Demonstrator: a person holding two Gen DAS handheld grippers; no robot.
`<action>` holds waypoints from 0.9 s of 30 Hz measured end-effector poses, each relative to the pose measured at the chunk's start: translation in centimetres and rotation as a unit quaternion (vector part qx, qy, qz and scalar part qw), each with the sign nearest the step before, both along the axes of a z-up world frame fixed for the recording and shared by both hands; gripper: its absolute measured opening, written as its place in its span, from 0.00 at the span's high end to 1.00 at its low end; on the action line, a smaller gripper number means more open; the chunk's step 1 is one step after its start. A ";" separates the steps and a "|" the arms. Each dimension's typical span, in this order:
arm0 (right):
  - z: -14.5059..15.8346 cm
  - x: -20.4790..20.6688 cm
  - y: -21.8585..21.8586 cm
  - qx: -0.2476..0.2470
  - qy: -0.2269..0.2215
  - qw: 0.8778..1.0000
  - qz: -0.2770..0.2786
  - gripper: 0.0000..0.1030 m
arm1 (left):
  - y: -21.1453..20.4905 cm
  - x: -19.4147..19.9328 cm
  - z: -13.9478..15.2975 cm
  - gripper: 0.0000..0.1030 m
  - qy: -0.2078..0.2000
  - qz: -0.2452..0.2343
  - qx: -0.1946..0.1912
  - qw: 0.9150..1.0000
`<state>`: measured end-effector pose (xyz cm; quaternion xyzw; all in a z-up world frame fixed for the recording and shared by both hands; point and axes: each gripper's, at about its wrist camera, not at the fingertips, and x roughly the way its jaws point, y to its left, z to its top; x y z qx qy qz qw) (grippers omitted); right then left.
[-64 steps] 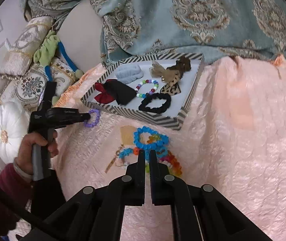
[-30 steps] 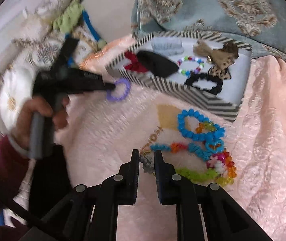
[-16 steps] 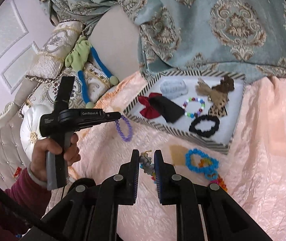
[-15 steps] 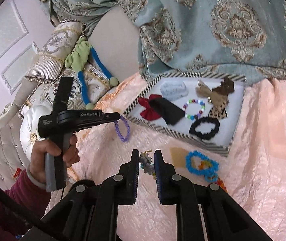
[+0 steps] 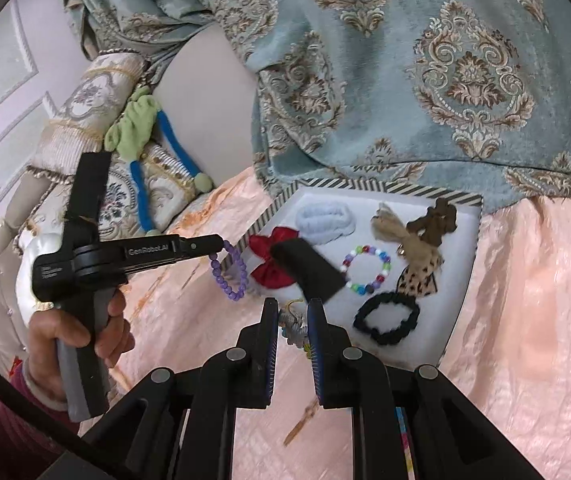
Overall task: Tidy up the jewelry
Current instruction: 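Lift the purple bracelet with the left gripper while the right gripper lifts its bracelet, then carry both bracelets into the tray and open both grippers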
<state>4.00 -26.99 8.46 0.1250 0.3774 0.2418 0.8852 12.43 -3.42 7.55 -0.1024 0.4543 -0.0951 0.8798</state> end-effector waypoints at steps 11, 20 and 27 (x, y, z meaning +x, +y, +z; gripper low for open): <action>-0.8 7.8 1.1 -0.018 0.011 1.000 -0.004 0.87 | -1.2 7.7 -0.4 0.92 -0.003 0.018 0.034 0.999; -3.8 16.8 2.8 -0.033 0.044 0.998 -0.007 0.87 | -0.7 13.7 -3.7 0.92 0.018 0.051 0.057 0.997; -6.3 22.1 1.8 -0.072 0.058 0.994 -0.050 0.87 | -0.8 16.5 -6.2 0.92 0.030 0.058 0.068 0.996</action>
